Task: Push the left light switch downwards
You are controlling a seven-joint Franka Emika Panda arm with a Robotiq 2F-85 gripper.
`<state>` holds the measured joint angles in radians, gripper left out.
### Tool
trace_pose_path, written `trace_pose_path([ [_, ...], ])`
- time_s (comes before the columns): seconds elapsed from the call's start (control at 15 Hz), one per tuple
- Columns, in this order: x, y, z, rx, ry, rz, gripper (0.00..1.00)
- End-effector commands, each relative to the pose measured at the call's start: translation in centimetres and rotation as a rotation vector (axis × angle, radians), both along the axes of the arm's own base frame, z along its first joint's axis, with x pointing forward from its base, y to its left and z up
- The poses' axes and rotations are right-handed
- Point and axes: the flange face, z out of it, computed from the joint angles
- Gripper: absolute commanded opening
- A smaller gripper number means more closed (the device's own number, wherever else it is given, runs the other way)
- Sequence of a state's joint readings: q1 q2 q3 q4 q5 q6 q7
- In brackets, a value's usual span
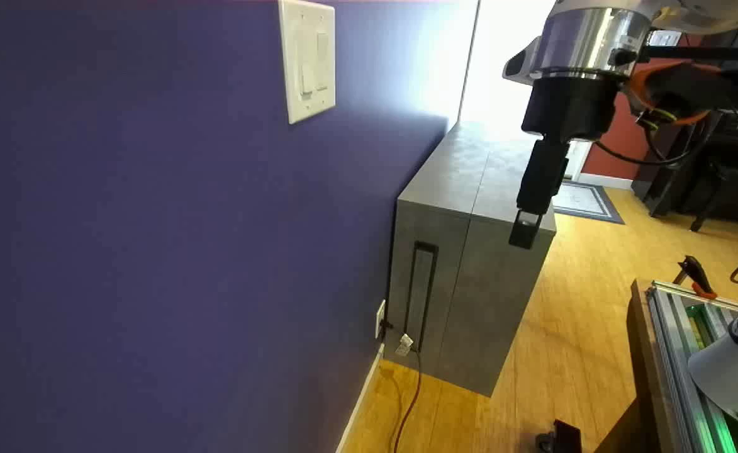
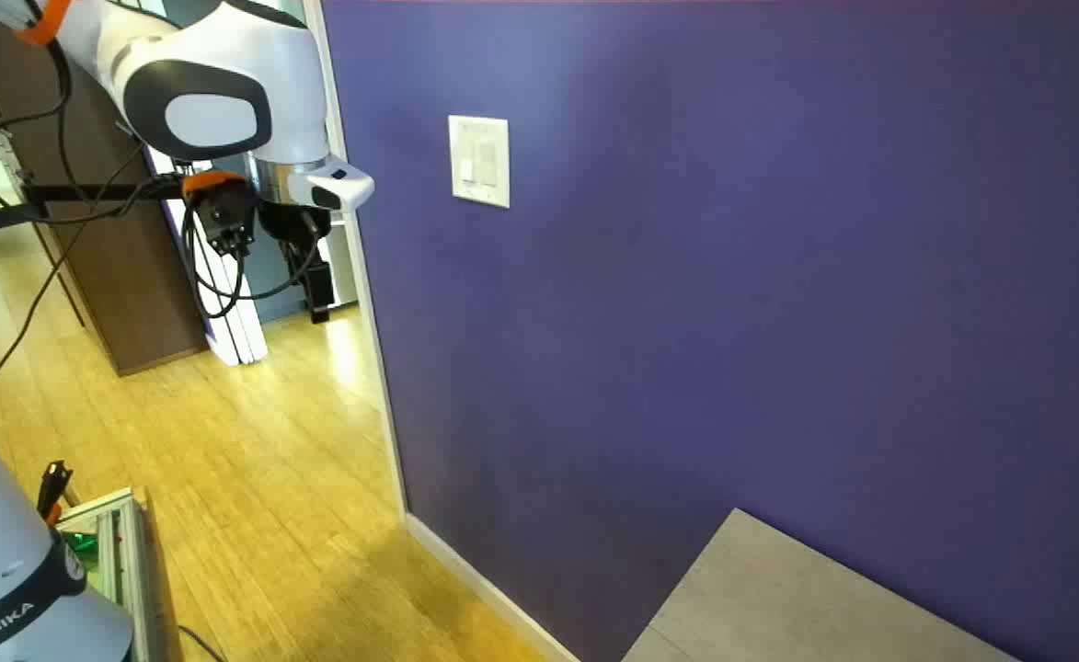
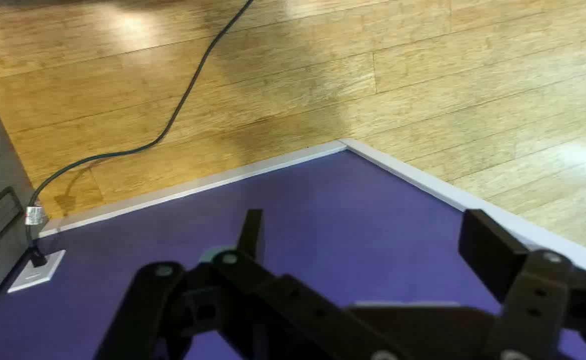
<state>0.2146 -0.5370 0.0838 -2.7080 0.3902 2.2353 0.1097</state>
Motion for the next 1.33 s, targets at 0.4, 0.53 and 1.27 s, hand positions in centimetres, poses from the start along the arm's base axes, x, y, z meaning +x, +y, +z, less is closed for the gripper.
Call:
trace_pose_path([
  [0.4, 0.0, 0.0, 0.0, 0.000, 0.001, 0.000, 1.00],
  [0.53, 0.5, -0.2, 1.2, -0.009, -0.002, -0.014, 1.00],
  [1.27, 4.4, -3.1, 12.4, 0.119, -0.154, -0.132, 0.75],
])
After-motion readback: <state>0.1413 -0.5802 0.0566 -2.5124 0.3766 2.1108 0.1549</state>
